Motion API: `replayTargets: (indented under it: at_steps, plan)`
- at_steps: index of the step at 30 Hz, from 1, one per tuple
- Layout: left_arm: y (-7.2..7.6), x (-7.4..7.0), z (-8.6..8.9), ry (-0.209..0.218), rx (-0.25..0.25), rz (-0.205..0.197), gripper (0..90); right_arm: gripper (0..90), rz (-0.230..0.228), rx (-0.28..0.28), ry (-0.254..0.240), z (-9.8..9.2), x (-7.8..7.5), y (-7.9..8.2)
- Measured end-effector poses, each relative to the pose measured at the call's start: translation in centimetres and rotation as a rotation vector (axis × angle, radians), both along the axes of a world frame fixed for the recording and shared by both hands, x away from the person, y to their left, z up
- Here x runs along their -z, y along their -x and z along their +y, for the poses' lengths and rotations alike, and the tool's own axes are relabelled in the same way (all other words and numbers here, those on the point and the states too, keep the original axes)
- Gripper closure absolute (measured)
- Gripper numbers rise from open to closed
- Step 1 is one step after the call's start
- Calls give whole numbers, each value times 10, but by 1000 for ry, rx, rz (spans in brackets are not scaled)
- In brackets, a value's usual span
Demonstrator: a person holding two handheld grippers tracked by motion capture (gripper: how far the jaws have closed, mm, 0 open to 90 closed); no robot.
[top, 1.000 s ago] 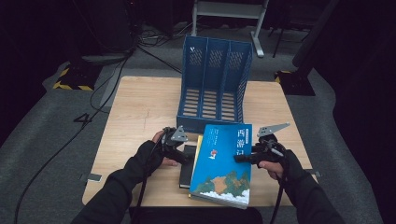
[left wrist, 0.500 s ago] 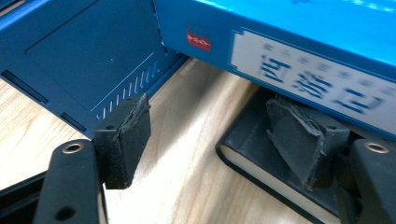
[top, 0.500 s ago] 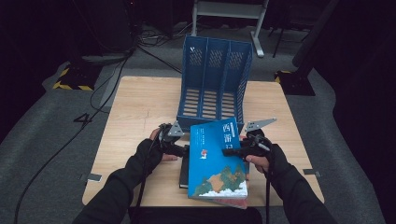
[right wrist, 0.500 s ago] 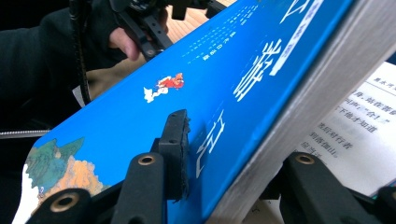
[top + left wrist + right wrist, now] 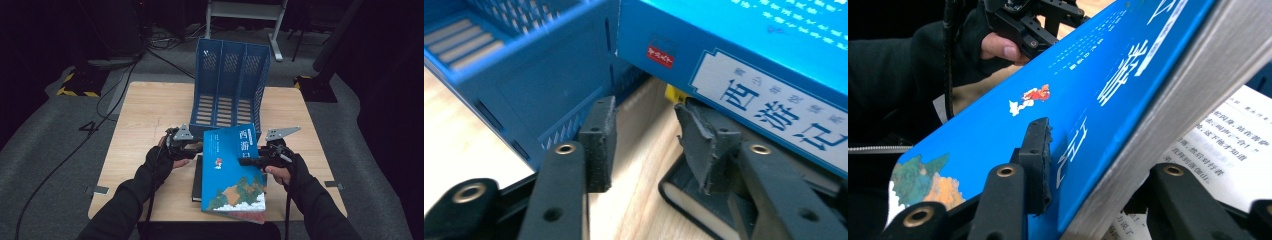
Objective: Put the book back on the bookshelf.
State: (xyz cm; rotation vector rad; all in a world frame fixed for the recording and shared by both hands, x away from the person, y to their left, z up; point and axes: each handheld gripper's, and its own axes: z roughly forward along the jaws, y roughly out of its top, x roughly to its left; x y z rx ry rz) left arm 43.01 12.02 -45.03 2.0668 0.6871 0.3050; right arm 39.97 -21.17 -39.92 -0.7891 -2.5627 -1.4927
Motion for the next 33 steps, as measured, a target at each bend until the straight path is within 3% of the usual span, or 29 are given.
replayTargets:
  at_steps: [2, 4, 7, 10, 14, 17, 22, 27, 33]
  plan:
    - [1, -7, 2, 44, 9, 12, 638, 657, -20, 11, -15, -1, -4, 3]
    - [2, -13, -1, 48, 5, -6, 697, 664, -31, 16, -30, -3, -8, 5]
    - [0, -21, -1, 76, 10, 0, 706, 666, -76, 16, -25, -6, -14, 10]
    - [-1, -32, -1, 140, 10, 11, 761, 668, -140, 20, -28, -6, -23, 17]
    - [1, -56, -2, 147, 48, -28, 823, 700, -208, 20, -63, -8, -32, 24]
    - [1, -67, -4, 152, 52, -30, 842, 717, -240, 32, -84, -9, -36, 27]
    - [-3, -80, -8, 145, 59, -32, 897, 727, -284, 63, -67, -9, -41, 29]
    - [-6, -98, -10, 109, 68, -59, 898, 744, -325, 96, -74, -9, -47, 26]
    - [-10, -116, -10, 128, 83, -87, 900, 764, -408, 122, -79, -8, -54, 24]
